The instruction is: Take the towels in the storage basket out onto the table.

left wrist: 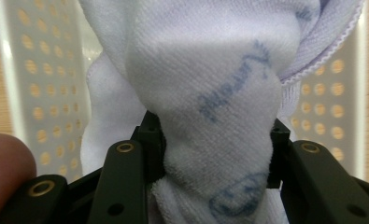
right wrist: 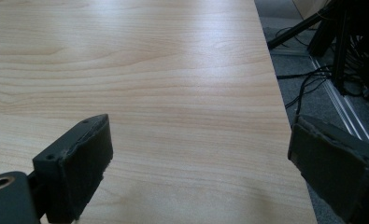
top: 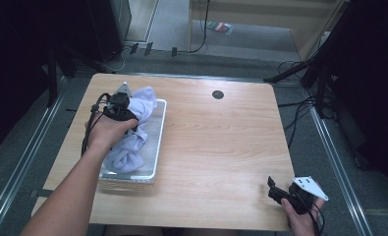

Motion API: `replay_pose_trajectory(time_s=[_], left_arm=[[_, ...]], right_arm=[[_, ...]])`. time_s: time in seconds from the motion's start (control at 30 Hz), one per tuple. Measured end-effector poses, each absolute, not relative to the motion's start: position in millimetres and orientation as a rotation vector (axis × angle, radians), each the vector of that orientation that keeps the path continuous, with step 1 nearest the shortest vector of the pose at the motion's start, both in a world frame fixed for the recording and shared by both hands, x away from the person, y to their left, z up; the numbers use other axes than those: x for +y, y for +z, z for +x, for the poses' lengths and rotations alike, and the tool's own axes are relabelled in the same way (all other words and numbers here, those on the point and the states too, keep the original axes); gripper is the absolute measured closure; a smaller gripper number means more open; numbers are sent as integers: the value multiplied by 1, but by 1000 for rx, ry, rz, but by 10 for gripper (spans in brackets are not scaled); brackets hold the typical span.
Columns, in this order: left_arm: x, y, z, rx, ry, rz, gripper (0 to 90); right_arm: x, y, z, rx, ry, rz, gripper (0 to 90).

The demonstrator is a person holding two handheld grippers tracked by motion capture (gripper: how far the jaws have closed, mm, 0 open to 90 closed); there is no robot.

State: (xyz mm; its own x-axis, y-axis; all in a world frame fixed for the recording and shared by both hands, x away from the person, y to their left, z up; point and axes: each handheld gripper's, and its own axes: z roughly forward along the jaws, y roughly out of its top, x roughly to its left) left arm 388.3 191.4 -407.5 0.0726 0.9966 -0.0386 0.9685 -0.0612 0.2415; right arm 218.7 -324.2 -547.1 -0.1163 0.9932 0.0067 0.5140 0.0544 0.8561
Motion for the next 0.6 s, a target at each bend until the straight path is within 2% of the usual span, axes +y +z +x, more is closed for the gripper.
replay_pose_trajectory(time_s=[0.37, 0.6], left_arm=[[171, -367, 388, 1954, 254, 2146, 567], [147, -351, 389, 1910, 240, 2168, 559]], right_arm=[[-324, -547, 219, 1704, 968, 1521, 64], [-324, -547, 218, 1705, 969, 1523, 64]])
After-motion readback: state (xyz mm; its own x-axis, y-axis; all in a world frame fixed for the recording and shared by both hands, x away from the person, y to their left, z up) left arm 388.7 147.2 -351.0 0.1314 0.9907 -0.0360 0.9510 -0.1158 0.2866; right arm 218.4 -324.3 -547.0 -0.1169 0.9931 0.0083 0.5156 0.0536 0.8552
